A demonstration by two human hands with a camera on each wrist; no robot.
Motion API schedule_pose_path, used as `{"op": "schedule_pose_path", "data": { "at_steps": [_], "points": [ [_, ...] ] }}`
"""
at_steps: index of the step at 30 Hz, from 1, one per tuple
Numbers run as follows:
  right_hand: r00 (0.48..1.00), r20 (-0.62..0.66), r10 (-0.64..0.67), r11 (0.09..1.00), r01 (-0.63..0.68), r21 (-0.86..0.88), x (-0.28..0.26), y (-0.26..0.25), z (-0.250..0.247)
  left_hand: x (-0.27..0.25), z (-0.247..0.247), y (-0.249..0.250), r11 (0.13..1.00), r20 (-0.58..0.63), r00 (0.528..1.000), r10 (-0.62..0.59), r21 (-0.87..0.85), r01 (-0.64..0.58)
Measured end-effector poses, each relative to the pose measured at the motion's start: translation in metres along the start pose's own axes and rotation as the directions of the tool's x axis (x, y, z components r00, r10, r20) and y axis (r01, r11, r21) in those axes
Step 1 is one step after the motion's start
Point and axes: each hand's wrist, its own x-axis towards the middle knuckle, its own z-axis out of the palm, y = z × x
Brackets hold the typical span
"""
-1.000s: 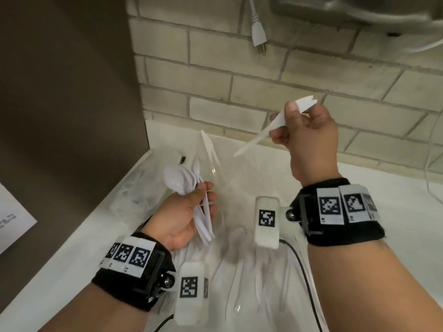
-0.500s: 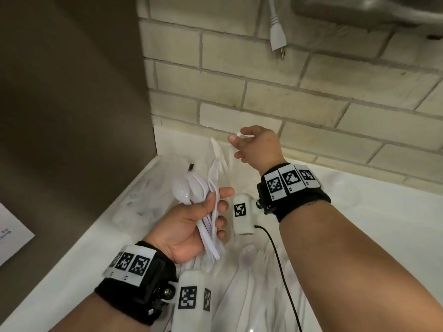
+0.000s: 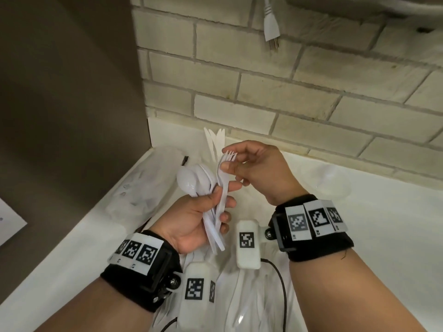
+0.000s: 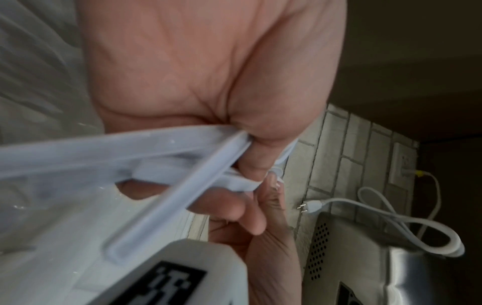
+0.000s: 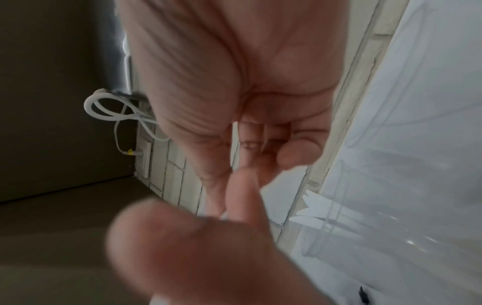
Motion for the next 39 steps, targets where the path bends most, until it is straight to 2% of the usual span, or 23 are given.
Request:
{"op": "schedule_pose_path", "data": {
  "at_steps": [5,8,13,22,26,29,32,35,39],
  "points": [
    [0.983,-0.185,0.011,0.997,0.005,0.083,-0.008,0.001,-0.002,-0.002,0.008,0.002,0.977,-0.160,0.987,0.031,0.212,0.003],
    [0.971,-0.234,-0.059,0.998,0.058,-0.011,-0.012,0.000,-0.002,-0.002,0.007,0.001,0.960,-0.211,0.975,0.069,0.280,-0.007],
    [0.974,-0.152,-0.167,0.965,0.129,-0.230,-0.016,0.004,0.011,0.001,0.013,-0.001,0.943,-0.263,0.956,0.126,0.331,-0.033],
    [0.998,0.054,-0.024,0.960,0.038,-0.277,-0.018,0.006,0.013,0.001,0.016,-0.007,0.932,-0.293,0.946,0.138,0.363,-0.023],
    [0.992,0.077,-0.097,0.915,0.119,-0.385,-0.020,0.006,0.013,0.001,0.016,-0.013,0.956,-0.258,0.957,0.133,0.289,-0.054],
    [0.987,-0.001,-0.161,0.885,0.144,-0.444,-0.020,0.010,0.012,-0.002,0.015,-0.013,0.981,-0.185,0.978,0.091,0.187,-0.056],
    [0.980,-0.121,-0.159,0.912,0.099,-0.398,-0.021,0.014,0.010,-0.003,0.012,-0.011,0.992,-0.157,0.986,0.060,0.115,-0.042],
    [0.966,-0.234,-0.111,0.967,0.051,-0.249,-0.019,0.021,0.010,-0.002,0.011,-0.009,0.995,-0.172,0.983,0.065,0.080,-0.052],
    [0.903,-0.421,-0.089,0.996,0.082,-0.033,-0.022,0.016,0.007,0.000,0.009,-0.011,0.991,-0.220,0.973,0.070,0.126,-0.043]
  ]
}}
